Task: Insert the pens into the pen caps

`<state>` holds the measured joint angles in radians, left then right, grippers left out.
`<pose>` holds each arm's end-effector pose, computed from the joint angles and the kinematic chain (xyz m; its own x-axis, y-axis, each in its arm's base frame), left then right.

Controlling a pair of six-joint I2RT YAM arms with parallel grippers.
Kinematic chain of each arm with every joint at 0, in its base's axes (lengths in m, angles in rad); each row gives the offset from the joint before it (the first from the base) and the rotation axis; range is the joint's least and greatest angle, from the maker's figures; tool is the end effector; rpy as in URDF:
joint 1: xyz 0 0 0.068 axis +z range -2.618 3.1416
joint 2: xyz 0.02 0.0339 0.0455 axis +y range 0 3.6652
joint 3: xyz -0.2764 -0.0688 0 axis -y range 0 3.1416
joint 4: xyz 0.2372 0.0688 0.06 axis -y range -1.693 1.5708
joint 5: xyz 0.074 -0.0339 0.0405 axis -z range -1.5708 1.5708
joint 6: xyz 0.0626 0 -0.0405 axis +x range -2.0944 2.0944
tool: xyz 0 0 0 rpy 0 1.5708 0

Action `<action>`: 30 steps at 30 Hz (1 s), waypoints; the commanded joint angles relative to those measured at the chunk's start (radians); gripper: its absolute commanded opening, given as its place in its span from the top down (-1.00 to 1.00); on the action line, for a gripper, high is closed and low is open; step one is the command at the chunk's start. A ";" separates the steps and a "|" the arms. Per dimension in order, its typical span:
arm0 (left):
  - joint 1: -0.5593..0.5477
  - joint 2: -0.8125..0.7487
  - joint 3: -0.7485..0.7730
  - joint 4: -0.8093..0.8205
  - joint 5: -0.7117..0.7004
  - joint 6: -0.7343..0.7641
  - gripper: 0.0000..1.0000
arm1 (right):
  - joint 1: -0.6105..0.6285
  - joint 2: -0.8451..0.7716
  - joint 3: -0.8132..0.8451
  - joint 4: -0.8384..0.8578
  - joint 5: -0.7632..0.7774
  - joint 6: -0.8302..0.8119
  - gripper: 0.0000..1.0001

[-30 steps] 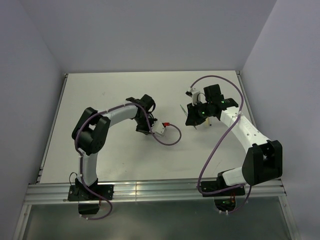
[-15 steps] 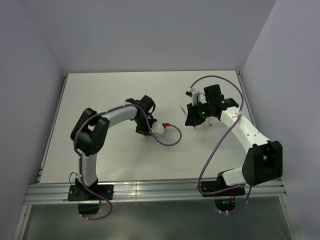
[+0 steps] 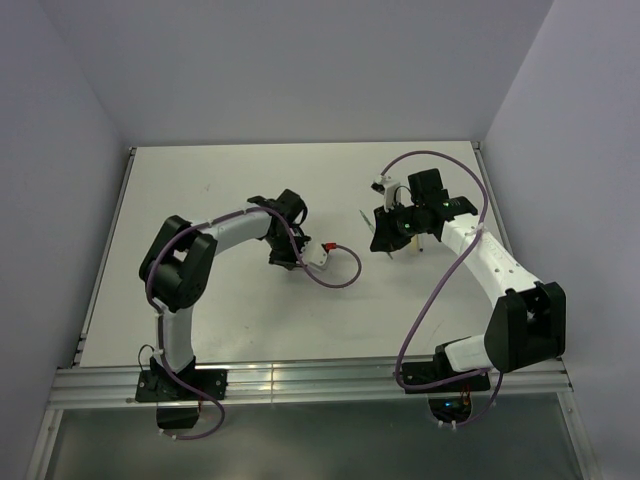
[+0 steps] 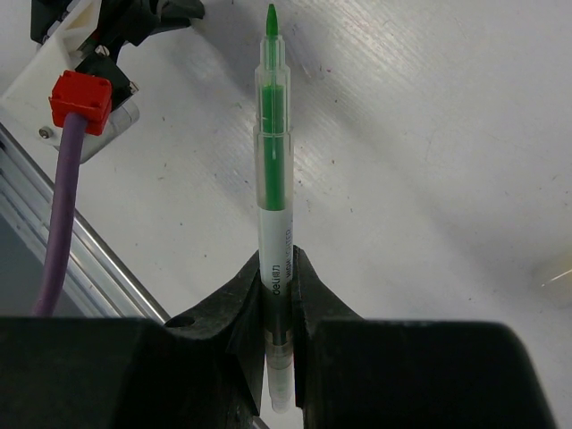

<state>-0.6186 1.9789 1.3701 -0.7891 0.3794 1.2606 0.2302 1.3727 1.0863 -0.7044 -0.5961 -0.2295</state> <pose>0.2972 -0.2400 0.1506 0.3174 0.8598 -0.3999 0.9445 -0.3243 0.0525 0.2637 0.0979 0.2698 -0.6819 -0.3532 -0.6405 -0.6608 0.6728 0.3326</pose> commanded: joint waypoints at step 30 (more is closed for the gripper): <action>-0.156 -0.943 -0.923 1.455 -0.310 0.239 0.99 | 0.202 -0.006 0.067 -0.224 -0.473 -0.108 1.00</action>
<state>-0.7349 1.0573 0.5037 0.3561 0.0883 1.3430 0.3958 1.3701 1.0985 -0.8810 -1.0374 -0.3092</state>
